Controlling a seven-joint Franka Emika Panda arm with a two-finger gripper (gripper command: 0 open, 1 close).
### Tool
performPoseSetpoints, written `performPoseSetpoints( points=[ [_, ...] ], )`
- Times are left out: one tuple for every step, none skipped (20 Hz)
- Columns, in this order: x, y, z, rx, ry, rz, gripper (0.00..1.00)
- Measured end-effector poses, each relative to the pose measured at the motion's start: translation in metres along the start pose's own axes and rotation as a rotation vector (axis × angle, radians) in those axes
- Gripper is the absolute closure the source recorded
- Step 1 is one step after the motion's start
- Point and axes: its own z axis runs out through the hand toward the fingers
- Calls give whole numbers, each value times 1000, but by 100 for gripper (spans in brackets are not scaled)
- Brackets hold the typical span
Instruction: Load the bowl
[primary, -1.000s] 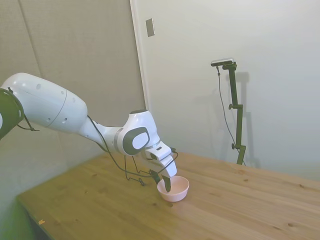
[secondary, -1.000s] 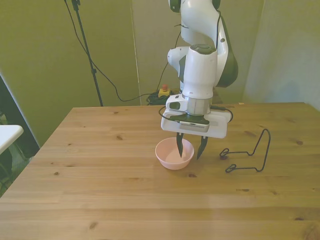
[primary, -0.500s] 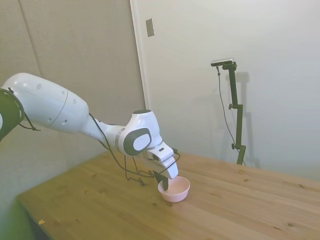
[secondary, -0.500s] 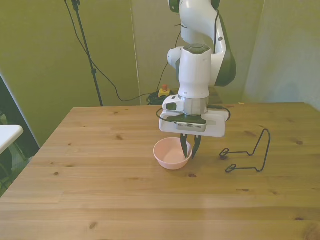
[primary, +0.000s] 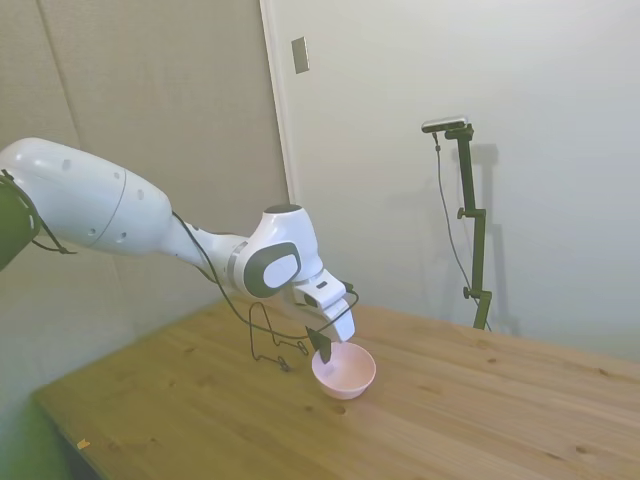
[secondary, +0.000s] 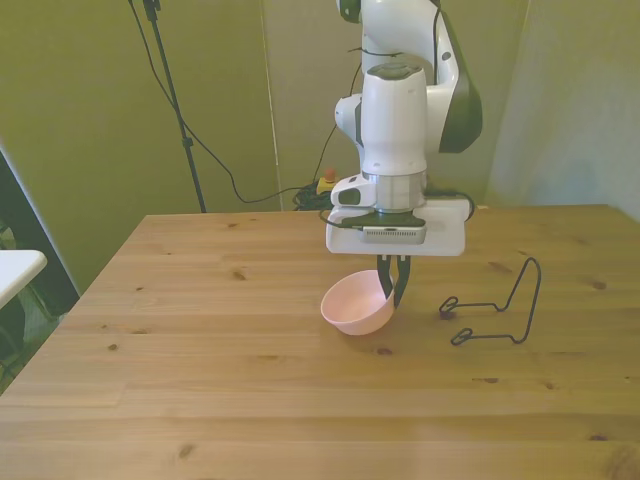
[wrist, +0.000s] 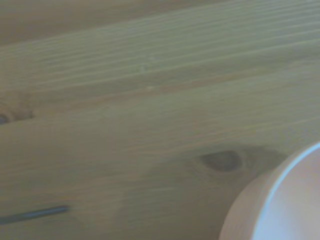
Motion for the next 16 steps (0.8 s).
performPoseSetpoints(
  points=[
    [-4,-5,-8,23,-9,-8,100],
    [-8,-10,-16,44,-18,-15,100],
    [-11,-14,-23,65,-26,-21,100],
    [-13,-18,-30,88,-36,-29,100],
    [-16,-22,-36,110,-49,-39,100],
    [-19,-26,-41,126,-65,-54,100],
    [-22,-30,-47,143,-74,-72,100],
    [-32,-37,-60,173,-78,-107,100],
    [-32,-37,-60,175,-83,-106,100],
    [-32,-37,-59,185,-99,-106,100],
    [-31,-37,-58,204,-120,-106,100],
    [-30,-37,-57,222,-136,-108,100],
    [-29,-37,-54,237,-151,-109,100],
    [-28,-38,-51,252,-173,-111,100],
    [-28,-40,-49,268,-195,-118,100],
    [-29,-42,-47,282,-217,-126,100]
  ],
)
